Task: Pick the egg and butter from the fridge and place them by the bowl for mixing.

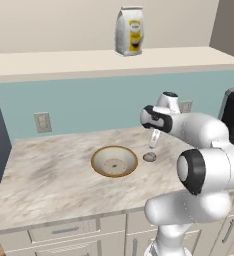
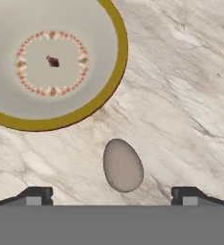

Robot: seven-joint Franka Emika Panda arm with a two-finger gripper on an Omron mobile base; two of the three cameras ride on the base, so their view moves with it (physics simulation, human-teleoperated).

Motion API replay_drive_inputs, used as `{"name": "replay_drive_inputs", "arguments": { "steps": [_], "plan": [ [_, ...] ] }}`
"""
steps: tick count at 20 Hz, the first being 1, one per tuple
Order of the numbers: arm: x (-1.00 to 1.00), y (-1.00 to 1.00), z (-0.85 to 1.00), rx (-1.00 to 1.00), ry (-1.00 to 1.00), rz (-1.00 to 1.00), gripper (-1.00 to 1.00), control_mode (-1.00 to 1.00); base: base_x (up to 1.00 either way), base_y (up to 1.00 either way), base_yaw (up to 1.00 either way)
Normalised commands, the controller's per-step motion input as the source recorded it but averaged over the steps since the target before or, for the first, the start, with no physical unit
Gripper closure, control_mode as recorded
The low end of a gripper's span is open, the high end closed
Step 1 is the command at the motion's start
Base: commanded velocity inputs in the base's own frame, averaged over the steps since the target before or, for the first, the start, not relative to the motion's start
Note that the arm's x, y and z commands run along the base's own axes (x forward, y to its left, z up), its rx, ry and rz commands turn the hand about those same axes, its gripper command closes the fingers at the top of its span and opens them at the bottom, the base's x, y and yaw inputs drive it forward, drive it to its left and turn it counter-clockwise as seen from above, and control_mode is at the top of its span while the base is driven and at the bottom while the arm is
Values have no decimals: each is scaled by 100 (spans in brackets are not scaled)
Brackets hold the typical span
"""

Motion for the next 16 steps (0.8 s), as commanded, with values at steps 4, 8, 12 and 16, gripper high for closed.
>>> {"name": "replay_drive_inputs", "arguments": {
  "steps": [4,8,12,16],
  "plan": [
    [-100,0,59,-3,-8,-18,-100,-100,0,0,0],
    [-100,0,60,0,-1,-34,-100,-100,0,0,0],
    [-100,0,49,0,0,-44,-100,-100,0,0,0],
    [-100,-5,20,-3,0,-42,-100,-100,0,0,0]
  ]
}}
